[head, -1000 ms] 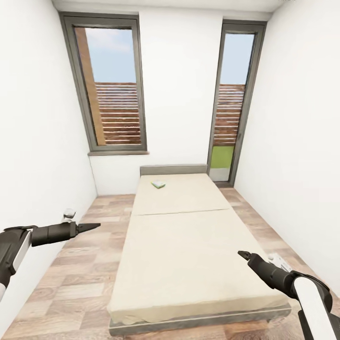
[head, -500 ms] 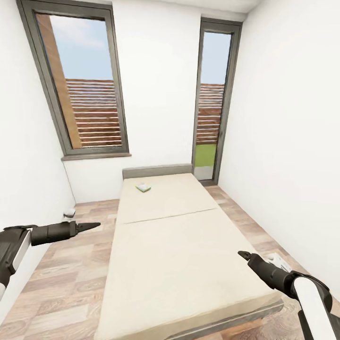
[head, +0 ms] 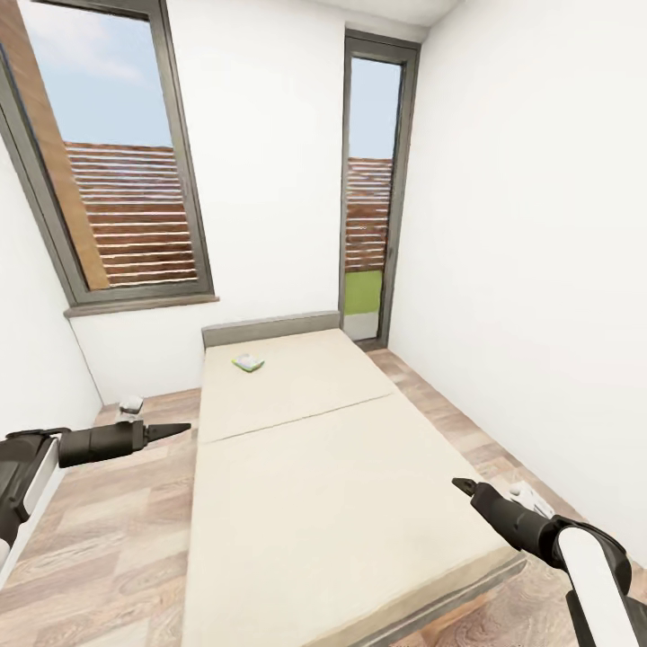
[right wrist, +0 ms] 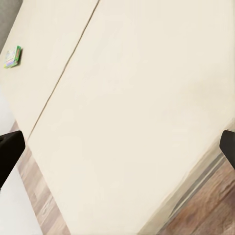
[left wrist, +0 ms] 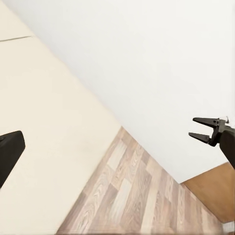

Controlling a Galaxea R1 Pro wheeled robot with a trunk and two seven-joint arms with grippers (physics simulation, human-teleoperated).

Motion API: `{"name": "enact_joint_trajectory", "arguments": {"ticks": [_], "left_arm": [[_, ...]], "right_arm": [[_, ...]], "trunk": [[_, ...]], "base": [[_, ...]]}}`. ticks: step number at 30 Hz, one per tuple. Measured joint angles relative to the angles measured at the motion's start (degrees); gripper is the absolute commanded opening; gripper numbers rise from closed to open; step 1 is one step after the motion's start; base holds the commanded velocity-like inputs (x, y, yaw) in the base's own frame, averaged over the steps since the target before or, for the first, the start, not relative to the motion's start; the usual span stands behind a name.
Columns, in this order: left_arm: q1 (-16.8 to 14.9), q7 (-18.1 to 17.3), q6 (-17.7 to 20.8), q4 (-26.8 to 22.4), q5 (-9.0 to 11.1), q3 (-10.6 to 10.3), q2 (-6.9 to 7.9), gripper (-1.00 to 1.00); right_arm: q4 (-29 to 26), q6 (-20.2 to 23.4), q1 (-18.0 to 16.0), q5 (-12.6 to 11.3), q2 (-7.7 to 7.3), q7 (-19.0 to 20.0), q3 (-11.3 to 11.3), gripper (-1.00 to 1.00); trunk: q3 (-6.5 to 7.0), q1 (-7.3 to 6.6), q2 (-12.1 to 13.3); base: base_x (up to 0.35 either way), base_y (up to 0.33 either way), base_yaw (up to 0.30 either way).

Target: Put all the toys in the child's room - the three board games (two on the bed and one on the table), the two jigsaw puzzles on the table, and the tennis ball on the table - inside the toy box on the table in the child's room.

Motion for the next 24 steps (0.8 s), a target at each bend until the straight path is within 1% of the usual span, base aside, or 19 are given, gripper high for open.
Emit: {"name": "enact_joint_trajectory", "arguments": {"ticks": [9,15,19,24], "left_arm": [[0.01,-0.02,-0.01,-0.01,0.01,-0.01,0.01,1.00],[0.01,-0.07,-0.02,-0.01,0.04,-0.01,0.01,1.00],[0.00,-0.08,-0.02,-0.04,0.04,0.01,0.01,1.00],[-0.01,-0.04,-0.01,-0.07,0.01,0.03,0.00,1.00]], "right_arm": [[-0.04,-0.06,-0.01,0.00,0.00,0.00,-0.01,1.00],[-0.03,-0.06,0.00,0.00,0.01,-0.01,0.00,1.00],[-0.02,-0.06,0.00,0.00,0.01,-0.01,0.00,1.00],[-0.01,-0.07,0.02,0.00,0.04,0.00,-0.01,1.00]], "trunk": [[-0.05,0.00,0.00],[-0.05,0.00,0.00],[-0.05,0.00,0.00],[-0.05,0.00,0.00]], "base": [[0.006,0.250,-0.045],[0.001,0.107,-0.044],[0.000,0.061,-0.166],[0.000,0.182,-0.243]]}}
